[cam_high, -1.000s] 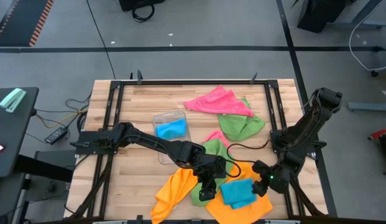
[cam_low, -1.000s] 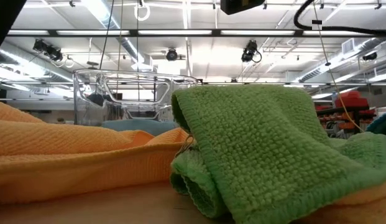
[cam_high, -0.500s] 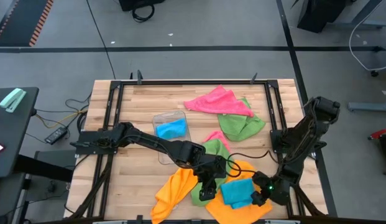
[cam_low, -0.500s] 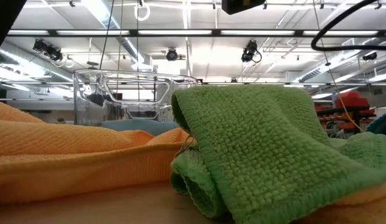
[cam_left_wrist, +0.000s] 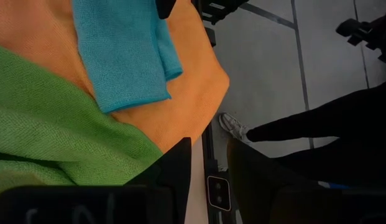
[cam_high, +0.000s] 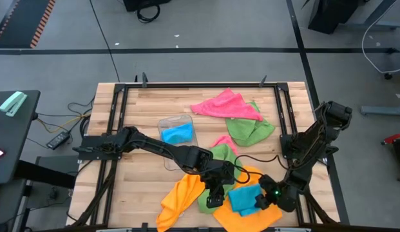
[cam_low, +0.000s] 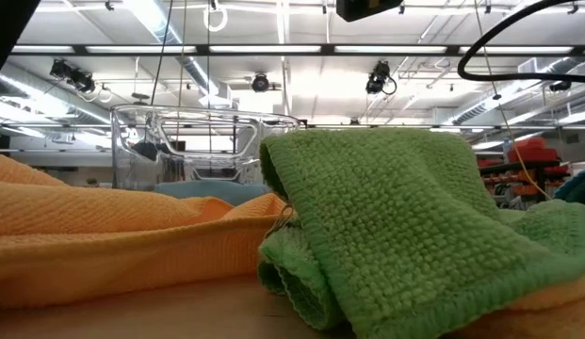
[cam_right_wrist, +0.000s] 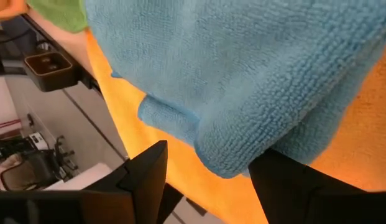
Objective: Fold microfiber towels
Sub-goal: Fold the blue towel
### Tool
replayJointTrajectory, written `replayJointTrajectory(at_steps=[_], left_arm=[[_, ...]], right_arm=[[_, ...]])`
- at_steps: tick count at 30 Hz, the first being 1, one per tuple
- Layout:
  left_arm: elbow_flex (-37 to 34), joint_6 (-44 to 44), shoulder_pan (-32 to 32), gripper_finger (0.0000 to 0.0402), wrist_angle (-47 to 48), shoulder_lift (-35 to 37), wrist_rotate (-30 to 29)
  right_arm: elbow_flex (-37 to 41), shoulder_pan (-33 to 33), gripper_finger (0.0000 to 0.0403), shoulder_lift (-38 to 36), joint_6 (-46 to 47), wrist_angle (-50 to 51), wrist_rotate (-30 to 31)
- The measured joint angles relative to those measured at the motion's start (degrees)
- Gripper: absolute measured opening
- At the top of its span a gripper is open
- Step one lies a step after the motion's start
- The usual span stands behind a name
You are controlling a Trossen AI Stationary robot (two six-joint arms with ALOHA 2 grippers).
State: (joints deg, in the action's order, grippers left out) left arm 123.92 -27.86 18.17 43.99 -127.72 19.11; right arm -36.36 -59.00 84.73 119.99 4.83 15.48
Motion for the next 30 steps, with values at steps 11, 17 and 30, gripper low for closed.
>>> replayJointTrajectory(at_steps=[11,17,30], left_arm=[[0.0,0.0,0.1,0.0108,0.0,0.0,0.0],[0.0,0.0,0.1,0.0107,0.0,0.0,0.0],[0.0,0.0,0.1,0.0107,0.0,0.0,0.0]], right_arm=[[0.0,0.0,0.0147,0.0,1.9,4.1,1.1],[0.0,0.0,0.0093,0.0,1.6,4.7,1.1],[0.0,-0.3,0.0025,-7.3,-1.7,3.8,3.6]])
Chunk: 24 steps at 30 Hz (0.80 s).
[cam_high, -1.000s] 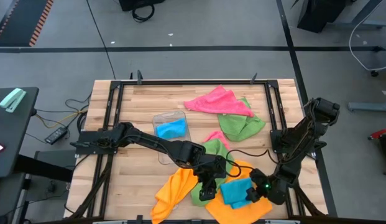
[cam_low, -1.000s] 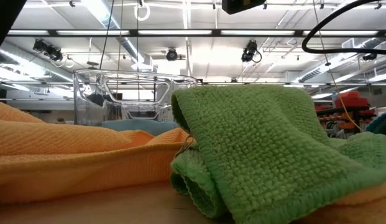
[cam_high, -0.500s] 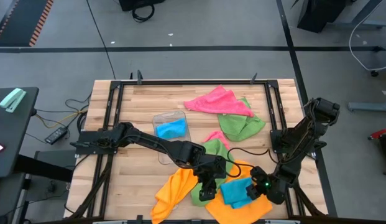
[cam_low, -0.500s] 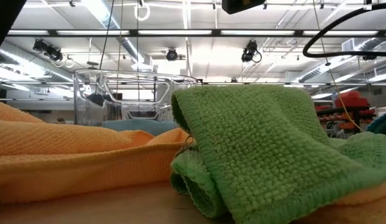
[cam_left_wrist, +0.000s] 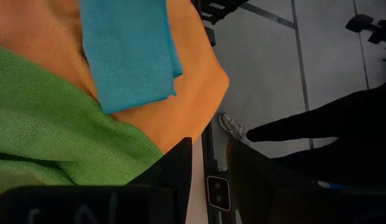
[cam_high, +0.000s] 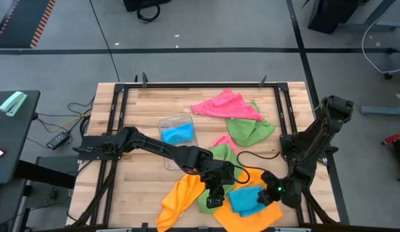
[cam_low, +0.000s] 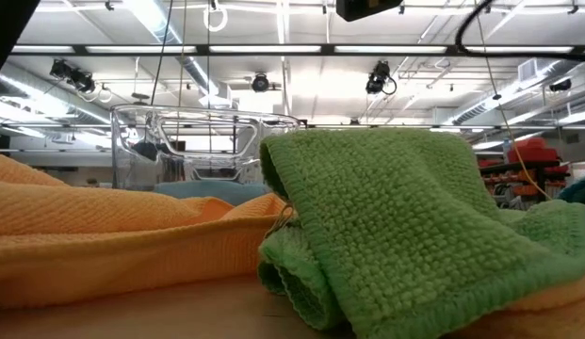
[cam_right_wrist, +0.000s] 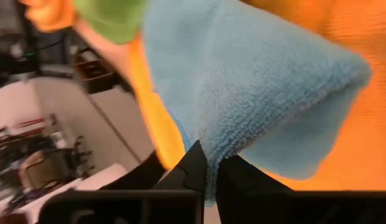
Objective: Fold microfiber towels
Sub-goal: Fold the blue towel
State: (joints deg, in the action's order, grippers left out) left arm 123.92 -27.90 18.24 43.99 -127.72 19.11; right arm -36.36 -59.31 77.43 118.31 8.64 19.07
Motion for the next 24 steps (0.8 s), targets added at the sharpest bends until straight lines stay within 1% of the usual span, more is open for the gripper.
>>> replayJointTrajectory(at_steps=[6,10,18,24], left_arm=[[0.0,0.0,0.0,0.0107,0.0,0.0,0.0],[0.0,0.0,0.0,0.0107,0.0,0.0,0.0],[0.0,-0.1,0.0,0.0107,0.0,0.0,0.0],[0.0,-0.1,0.0,0.0107,0.0,0.0,0.0]], right_arm=[[0.0,-0.1,0.0024,-5.7,-2.4,1.9,0.0],[0.0,-0.1,0.0024,-7.1,-3.3,2.9,0.0],[0.0,-0.1,0.0024,-3.7,-3.9,2.9,-5.4],[0.0,-0.1,0.0023,-0.3,-4.2,2.4,-7.3]])
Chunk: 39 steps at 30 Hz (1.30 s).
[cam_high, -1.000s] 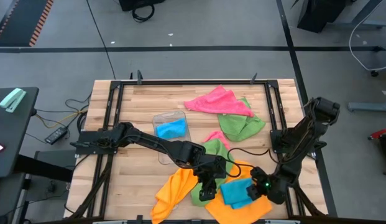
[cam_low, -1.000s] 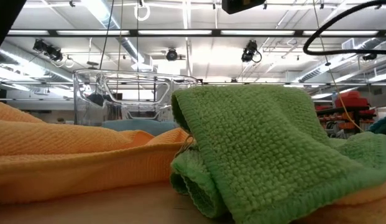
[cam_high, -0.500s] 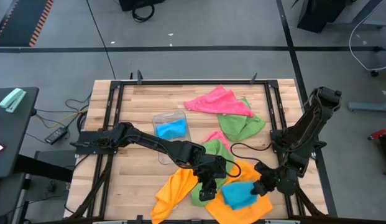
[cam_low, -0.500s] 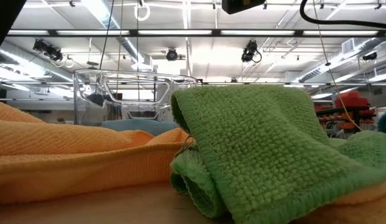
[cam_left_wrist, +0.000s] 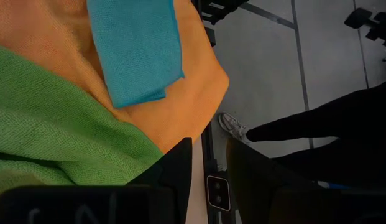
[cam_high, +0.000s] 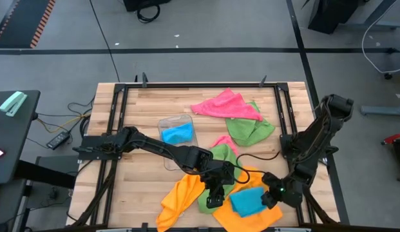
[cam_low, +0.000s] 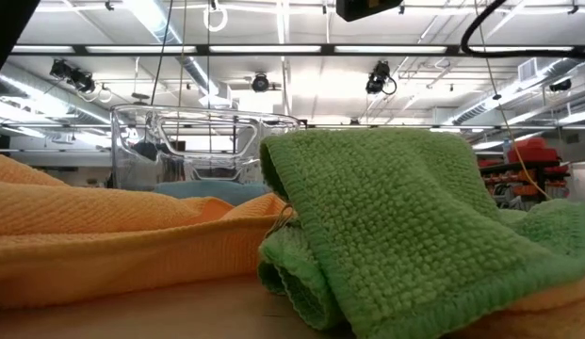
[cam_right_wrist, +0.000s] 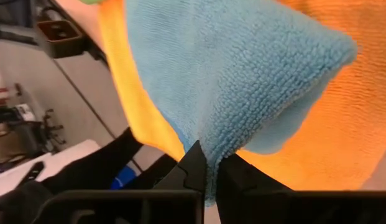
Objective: Fold microfiber towels
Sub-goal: Fold the blue towel
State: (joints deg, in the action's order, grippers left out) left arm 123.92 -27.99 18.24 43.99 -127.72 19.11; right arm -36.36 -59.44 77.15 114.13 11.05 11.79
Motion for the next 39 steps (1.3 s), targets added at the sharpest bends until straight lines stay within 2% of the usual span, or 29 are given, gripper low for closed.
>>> replayJointTrajectory(at_steps=[17,29,39], left_arm=[[0.0,0.1,0.0,0.0107,0.0,0.0,0.0],[0.0,0.2,0.0,0.0107,0.0,0.0,0.0],[0.0,0.2,0.0,0.0107,0.0,0.0,0.0]], right_arm=[[0.0,0.0,0.0024,5.7,0.0,-0.5,-4.0],[0.0,0.0,0.0024,6.1,1.3,-6.5,-4.8],[0.0,0.0,0.0024,6.2,1.3,-3.0,-5.0]])
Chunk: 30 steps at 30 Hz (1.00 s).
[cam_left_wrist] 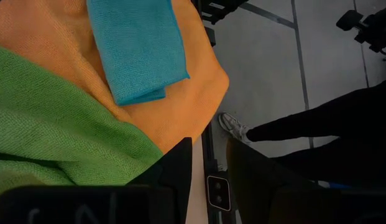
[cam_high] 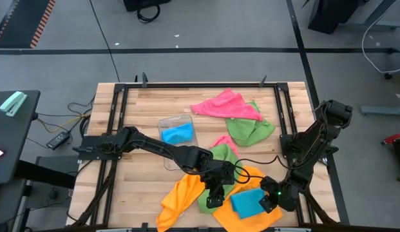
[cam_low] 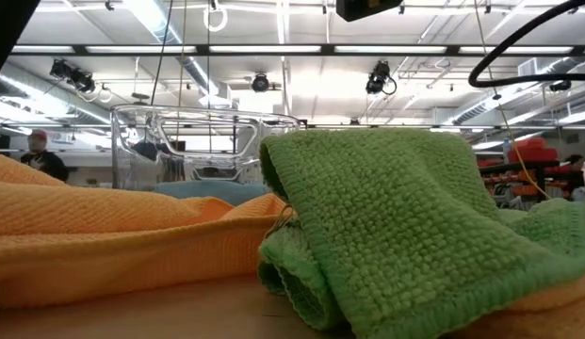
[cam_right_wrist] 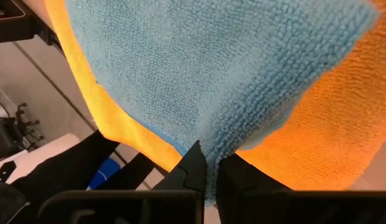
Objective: Fold microfiber towels
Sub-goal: Fold the blue towel
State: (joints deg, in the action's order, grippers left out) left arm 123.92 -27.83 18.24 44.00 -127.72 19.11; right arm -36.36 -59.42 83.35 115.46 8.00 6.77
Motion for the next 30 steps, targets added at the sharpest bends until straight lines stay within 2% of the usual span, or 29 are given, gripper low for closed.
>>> replayJointTrajectory(at_steps=[10,13,22,25,30], left_arm=[[0.0,-0.1,0.0,0.0107,0.0,0.0,0.0],[0.0,-0.2,0.0,0.0107,0.0,0.0,0.0],[0.0,-0.1,0.0,0.0107,0.0,0.0,0.0],[0.0,0.0,0.0,0.0107,0.2,0.0,0.0],[0.0,0.0,0.0,0.0107,0.5,0.0,0.0]], right_arm=[[0.0,-0.3,0.0030,3.9,-1.3,-1.3,0.0],[0.0,-0.4,0.0056,4.7,-1.8,-1.5,0.0],[0.0,-0.5,0.0174,1.9,-5.9,-1.1,0.0],[-1.1,-0.7,0.0194,-0.1,-6.4,2.8,0.0],[-6.0,-1.7,0.0202,-1.9,-9.0,14.9,-1.9]])
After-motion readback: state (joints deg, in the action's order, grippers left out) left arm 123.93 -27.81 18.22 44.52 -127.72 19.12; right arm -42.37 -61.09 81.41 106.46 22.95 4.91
